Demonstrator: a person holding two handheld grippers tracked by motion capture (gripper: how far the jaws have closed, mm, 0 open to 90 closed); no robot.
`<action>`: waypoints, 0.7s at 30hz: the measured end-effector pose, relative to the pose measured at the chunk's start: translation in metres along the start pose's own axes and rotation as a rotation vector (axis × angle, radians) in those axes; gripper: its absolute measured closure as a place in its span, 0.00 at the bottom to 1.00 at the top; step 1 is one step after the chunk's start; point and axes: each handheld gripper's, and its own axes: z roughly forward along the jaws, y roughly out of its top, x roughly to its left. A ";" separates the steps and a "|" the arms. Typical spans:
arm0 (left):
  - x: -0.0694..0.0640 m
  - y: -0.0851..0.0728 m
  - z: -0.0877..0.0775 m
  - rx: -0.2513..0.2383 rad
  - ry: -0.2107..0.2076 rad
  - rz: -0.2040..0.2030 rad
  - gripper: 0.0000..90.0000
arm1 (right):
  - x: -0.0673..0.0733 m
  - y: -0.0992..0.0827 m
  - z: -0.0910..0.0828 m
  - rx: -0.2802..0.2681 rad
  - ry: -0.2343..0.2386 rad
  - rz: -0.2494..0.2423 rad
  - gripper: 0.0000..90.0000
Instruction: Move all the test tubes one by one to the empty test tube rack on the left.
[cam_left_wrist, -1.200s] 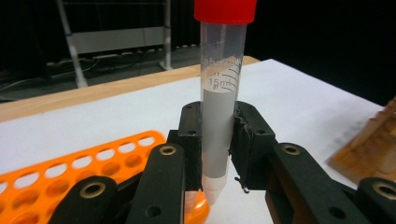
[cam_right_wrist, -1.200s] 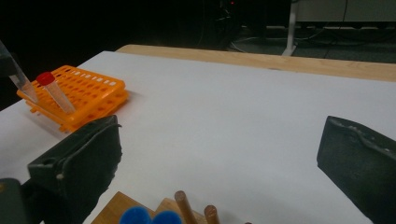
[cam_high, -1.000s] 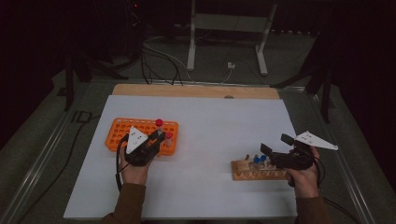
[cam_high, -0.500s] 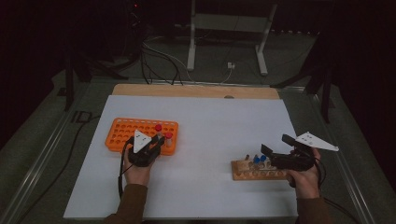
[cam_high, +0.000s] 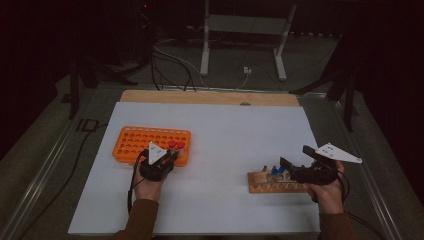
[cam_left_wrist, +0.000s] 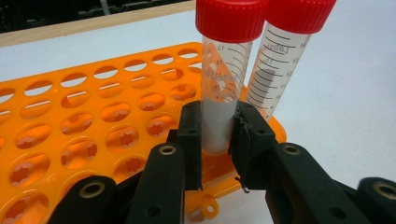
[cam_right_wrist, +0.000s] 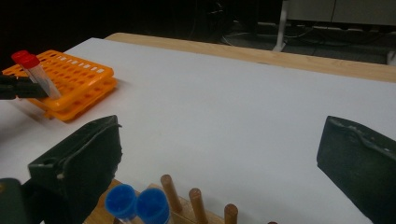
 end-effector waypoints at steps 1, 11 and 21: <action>0.001 0.000 0.000 -0.004 -0.006 -0.014 0.82 | 0.000 0.000 0.000 0.000 -0.001 0.002 0.00; 0.011 0.005 -0.023 -0.086 -0.024 -0.121 0.34 | -0.012 -0.001 -0.013 -0.008 -0.016 0.035 0.06; 0.009 0.016 -0.043 -0.147 -0.014 -0.117 0.00 | -0.028 -0.021 -0.036 0.020 -0.032 0.012 0.35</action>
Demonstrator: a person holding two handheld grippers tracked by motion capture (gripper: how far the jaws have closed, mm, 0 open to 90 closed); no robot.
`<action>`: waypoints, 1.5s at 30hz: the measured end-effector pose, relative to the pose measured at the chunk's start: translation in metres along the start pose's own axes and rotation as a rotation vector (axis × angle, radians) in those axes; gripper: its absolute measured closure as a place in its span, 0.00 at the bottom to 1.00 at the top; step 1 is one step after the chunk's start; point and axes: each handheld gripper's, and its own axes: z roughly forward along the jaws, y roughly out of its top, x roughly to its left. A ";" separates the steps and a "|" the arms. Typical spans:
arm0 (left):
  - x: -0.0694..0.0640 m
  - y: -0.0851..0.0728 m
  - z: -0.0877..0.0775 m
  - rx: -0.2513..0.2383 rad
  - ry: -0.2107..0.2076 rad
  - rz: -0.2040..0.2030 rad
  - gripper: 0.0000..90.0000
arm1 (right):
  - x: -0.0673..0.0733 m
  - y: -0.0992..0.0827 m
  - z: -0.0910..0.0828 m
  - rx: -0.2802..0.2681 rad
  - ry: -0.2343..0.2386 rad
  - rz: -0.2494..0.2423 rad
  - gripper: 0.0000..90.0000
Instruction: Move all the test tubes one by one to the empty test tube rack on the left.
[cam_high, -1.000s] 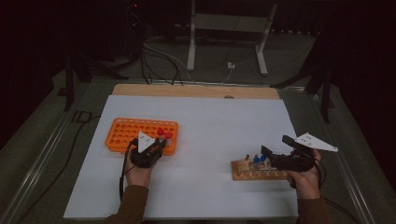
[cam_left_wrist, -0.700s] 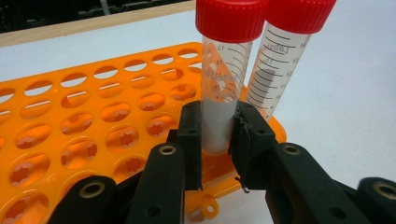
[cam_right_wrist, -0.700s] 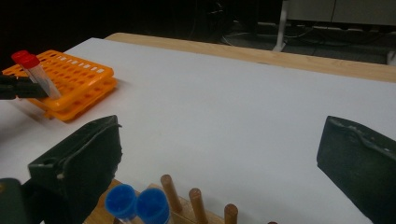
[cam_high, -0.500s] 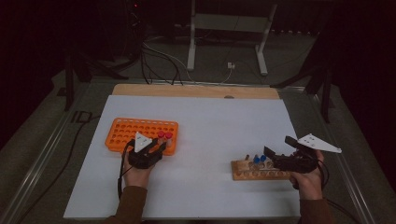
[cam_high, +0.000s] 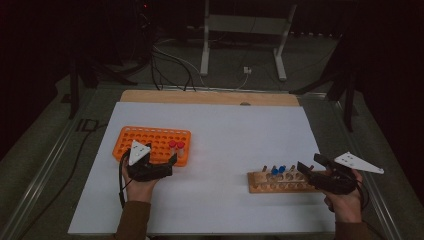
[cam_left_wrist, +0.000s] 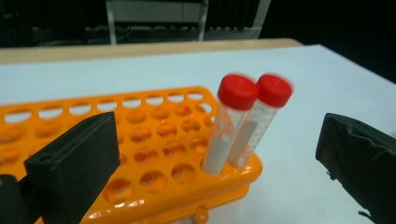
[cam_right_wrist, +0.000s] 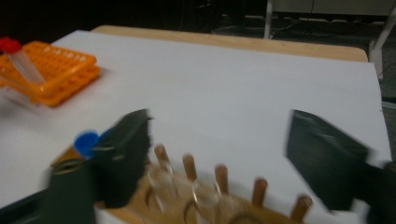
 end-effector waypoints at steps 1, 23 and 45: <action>0.000 0.001 -0.002 -0.009 0.005 -0.003 0.00 | -0.001 -0.002 -0.001 0.005 0.002 -0.007 0.42; 0.011 0.006 -0.020 -0.096 -0.018 -0.075 0.01 | 0.010 -0.027 0.008 0.093 0.021 -0.092 0.82; 0.009 0.005 -0.020 -0.081 -0.024 -0.067 0.01 | 0.012 -0.005 -0.007 0.044 0.014 -0.069 0.85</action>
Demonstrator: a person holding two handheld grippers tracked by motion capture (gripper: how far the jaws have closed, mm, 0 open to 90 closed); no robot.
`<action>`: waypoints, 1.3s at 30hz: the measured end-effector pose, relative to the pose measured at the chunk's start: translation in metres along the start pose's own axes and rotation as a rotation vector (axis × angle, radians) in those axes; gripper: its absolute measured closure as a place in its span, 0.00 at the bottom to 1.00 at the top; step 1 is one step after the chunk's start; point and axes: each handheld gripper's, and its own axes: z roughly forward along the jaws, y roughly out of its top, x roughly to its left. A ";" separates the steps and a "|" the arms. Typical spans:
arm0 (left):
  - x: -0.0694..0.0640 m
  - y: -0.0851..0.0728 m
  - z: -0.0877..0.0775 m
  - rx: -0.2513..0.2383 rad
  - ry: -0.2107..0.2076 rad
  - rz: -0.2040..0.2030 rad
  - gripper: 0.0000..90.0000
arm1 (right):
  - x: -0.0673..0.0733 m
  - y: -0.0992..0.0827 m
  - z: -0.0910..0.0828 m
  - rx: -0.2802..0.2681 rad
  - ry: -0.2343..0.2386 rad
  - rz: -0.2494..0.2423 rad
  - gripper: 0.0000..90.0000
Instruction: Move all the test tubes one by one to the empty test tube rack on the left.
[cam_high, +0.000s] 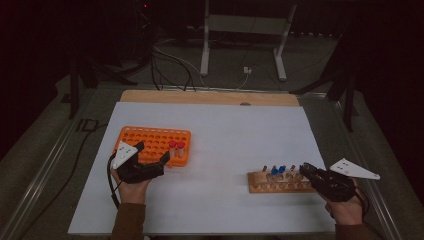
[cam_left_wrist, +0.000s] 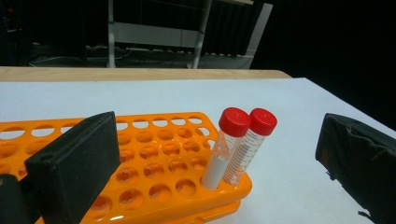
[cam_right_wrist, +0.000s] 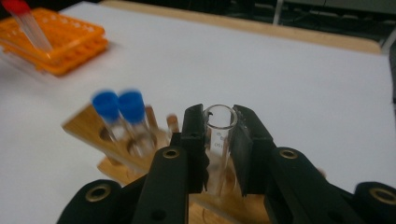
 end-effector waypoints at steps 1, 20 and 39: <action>0.000 0.000 0.000 0.000 0.000 0.001 0.01 | 0.001 0.004 -0.003 -0.009 -0.004 -0.007 0.85; -0.016 0.008 0.001 -0.001 -0.061 0.083 0.05 | 0.025 0.069 0.014 -0.122 0.054 -0.050 0.85; -0.077 0.018 0.018 0.012 -0.243 0.157 0.06 | 0.077 0.092 0.058 -0.104 0.169 -0.087 0.85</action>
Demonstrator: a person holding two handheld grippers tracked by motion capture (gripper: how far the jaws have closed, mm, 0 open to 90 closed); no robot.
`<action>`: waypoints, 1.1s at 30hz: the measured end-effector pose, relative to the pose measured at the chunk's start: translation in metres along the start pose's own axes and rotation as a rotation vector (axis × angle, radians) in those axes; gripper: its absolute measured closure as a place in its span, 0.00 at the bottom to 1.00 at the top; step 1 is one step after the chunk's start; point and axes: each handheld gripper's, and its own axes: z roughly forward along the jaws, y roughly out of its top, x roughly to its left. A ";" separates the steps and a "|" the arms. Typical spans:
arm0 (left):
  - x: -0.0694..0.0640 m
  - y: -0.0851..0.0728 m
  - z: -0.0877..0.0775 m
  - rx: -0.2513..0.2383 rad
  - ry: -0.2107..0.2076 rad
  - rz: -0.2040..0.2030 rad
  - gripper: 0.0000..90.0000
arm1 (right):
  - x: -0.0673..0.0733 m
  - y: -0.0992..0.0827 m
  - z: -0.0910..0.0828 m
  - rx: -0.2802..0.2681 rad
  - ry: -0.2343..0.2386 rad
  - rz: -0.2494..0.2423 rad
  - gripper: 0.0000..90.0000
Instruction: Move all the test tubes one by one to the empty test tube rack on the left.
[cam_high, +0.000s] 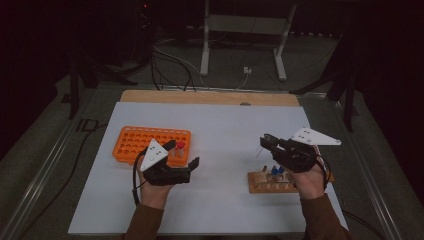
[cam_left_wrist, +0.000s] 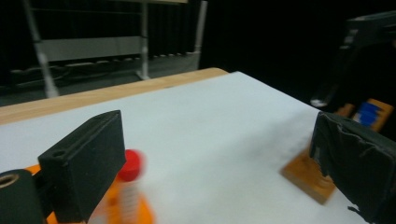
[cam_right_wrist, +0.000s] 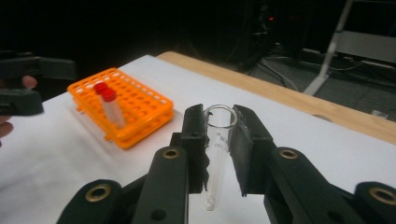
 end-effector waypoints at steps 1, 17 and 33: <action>-0.004 0.000 0.003 0.005 -0.013 0.005 0.06 | 0.003 -0.001 0.003 0.004 0.008 -0.002 0.85; -0.046 0.002 0.039 0.066 -0.125 0.062 0.19 | 0.045 -0.005 0.037 0.040 0.121 -0.026 0.85; -0.057 -0.003 0.054 0.119 -0.187 0.118 0.76 | 0.062 -0.012 0.046 0.068 0.200 -0.028 0.85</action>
